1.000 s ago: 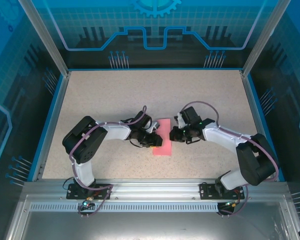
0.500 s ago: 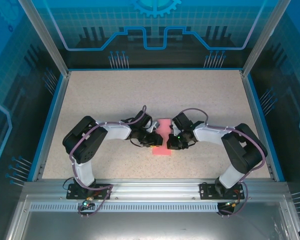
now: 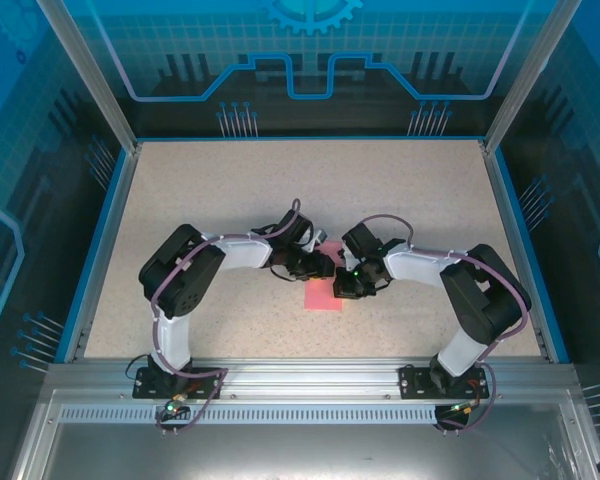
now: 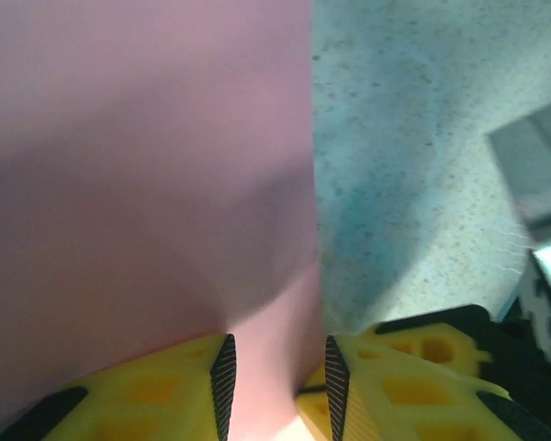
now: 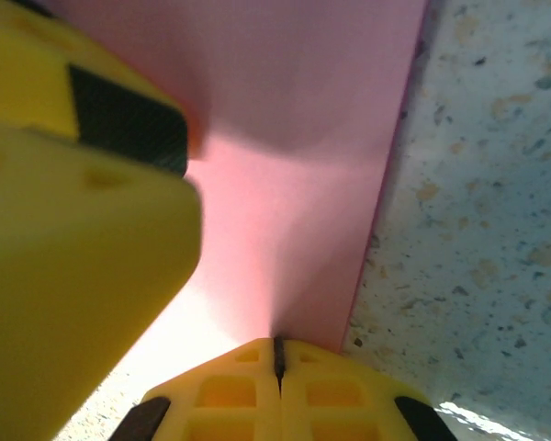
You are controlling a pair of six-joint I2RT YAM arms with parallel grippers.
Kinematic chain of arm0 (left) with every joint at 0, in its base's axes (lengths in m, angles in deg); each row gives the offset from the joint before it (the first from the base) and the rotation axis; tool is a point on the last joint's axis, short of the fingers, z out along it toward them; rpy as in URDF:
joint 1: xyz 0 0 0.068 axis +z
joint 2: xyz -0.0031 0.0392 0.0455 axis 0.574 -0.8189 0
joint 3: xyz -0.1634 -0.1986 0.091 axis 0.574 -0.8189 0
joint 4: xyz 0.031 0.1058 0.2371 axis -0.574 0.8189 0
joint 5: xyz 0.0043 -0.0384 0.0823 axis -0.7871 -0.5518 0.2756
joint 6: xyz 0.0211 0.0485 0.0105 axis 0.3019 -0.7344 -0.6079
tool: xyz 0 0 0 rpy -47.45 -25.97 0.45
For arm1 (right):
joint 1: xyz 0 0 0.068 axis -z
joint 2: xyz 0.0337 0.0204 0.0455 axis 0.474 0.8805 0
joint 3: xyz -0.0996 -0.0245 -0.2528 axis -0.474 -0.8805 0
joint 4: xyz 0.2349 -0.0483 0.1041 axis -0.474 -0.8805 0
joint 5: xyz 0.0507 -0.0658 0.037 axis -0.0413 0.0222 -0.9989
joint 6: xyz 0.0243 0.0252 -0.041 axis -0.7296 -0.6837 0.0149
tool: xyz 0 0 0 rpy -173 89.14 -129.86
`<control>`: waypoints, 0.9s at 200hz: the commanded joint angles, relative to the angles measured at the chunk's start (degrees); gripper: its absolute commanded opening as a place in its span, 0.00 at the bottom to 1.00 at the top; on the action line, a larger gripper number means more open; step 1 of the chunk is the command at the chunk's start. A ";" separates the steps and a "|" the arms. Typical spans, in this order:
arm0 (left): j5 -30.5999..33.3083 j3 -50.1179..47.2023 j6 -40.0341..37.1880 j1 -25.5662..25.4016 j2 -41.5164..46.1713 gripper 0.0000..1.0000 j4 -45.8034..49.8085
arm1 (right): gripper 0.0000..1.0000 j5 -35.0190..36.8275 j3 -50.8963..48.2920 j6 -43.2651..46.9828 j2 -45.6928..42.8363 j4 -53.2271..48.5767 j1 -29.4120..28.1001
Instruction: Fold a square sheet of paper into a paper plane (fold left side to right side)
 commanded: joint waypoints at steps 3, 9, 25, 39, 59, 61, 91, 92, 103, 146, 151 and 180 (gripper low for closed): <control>2.47 1.65 -2.70 0.69 -1.27 0.34 2.59 | 0.04 7.32 -1.86 1.23 3.11 -5.43 0.01; 2.68 1.58 -2.97 0.83 -1.34 0.34 2.50 | 0.04 7.59 -1.81 1.39 3.10 -5.71 0.06; 3.45 1.39 -3.54 1.47 -1.46 0.34 1.99 | 0.04 8.22 -1.85 1.84 3.08 -6.44 0.02; 3.93 1.39 -3.76 2.19 -1.55 0.34 1.29 | 0.04 8.74 -1.84 2.18 3.21 -7.06 0.12; 5.08 1.60 -4.01 3.36 -1.89 0.34 0.42 | 0.04 9.01 -1.94 2.60 3.37 -7.58 0.20; 5.18 1.60 -4.02 3.45 -1.90 0.34 0.34 | 0.04 9.02 -1.94 2.64 3.37 -7.64 0.25; 6.38 3.26 -4.55 5.16 -2.93 0.35 0.27 | 0.04 9.54 -2.17 3.24 3.44 -8.20 0.38; 6.38 3.29 -4.55 5.17 -2.94 0.35 0.29 | 0.04 9.55 -2.18 3.25 3.45 -8.21 0.38; 6.69 4.03 -4.56 5.66 -3.36 0.35 0.32 | 0.04 9.48 -2.29 3.44 3.33 -8.23 0.47; 7.79 8.39 -4.90 7.18 -5.90 0.35 1.67 | 0.04 9.64 -2.50 4.36 3.15 -8.95 0.91; 7.90 8.90 -4.84 7.40 -6.29 0.35 1.82 | 0.04 9.64 -2.35 4.43 3.19 -9.00 0.99; 8.69 11.66 -4.64 8.41 -7.91 0.35 2.74 | 0.04 9.47 -2.43 5.06 3.02 -9.35 1.35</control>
